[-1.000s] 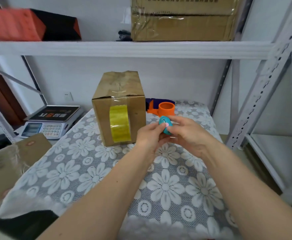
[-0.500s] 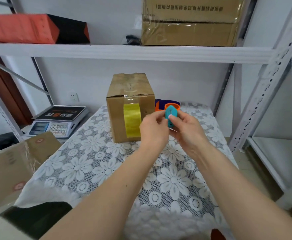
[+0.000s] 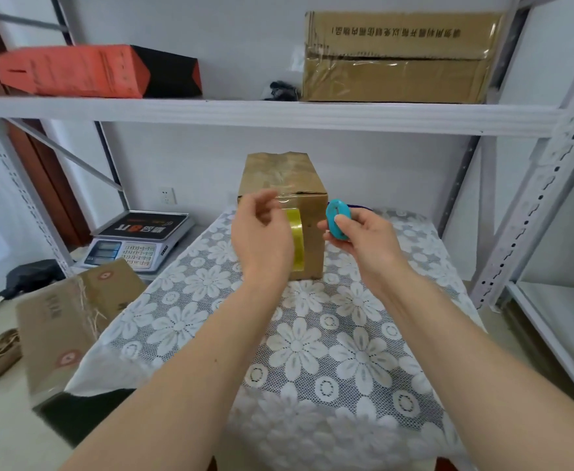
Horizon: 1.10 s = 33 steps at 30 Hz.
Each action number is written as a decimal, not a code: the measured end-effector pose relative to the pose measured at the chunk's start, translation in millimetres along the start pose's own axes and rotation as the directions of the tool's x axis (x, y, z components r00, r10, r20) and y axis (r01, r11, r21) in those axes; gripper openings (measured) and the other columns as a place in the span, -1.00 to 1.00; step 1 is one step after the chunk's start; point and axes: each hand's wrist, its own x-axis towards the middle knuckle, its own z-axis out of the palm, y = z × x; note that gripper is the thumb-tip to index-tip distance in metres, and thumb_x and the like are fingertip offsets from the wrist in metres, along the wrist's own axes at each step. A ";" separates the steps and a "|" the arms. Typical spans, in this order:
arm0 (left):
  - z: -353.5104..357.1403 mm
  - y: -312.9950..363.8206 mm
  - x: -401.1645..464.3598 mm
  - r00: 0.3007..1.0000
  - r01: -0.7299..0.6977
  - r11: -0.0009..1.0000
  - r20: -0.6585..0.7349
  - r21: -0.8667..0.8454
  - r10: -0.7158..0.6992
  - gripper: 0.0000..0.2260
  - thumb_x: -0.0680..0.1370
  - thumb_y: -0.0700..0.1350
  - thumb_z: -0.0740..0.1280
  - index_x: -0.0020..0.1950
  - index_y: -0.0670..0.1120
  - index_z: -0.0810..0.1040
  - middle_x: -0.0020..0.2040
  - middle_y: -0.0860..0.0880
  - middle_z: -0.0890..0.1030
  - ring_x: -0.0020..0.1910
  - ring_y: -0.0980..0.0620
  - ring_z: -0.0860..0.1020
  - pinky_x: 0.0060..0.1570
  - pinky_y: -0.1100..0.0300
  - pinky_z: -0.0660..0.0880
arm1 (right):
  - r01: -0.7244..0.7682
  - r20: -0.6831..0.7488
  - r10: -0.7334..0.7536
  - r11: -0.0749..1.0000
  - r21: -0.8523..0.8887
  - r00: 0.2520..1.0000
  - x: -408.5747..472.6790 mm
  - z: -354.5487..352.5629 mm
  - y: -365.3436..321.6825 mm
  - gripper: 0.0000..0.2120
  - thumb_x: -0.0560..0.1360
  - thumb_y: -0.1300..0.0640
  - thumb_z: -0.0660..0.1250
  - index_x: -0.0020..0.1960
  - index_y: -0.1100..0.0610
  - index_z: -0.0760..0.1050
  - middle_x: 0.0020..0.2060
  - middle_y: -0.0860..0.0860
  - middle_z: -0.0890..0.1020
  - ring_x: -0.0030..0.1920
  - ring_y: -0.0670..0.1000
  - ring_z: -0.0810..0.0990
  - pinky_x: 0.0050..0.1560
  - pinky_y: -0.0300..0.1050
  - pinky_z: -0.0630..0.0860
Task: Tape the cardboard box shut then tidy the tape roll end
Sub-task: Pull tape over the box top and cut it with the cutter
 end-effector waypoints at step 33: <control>-0.4 -40.8 40.3 0.582 0.713 0.701 0.583 -0.030 -0.567 -0.71 0.62 0.01 0.19 0.05 -0.20 0.53 -0.41 -0.11 0.63 -0.46 -0.03 0.61 -0.27 0.10 0.57 | 0.610 0.512 -0.334 0.468 -0.639 0.792 65.7 49.3 -23.5 -0.79 0.59 0.01 0.16 0.00 0.16 0.39 -0.18 0.07 0.54 -0.20 0.04 0.49 -0.17 0.02 0.43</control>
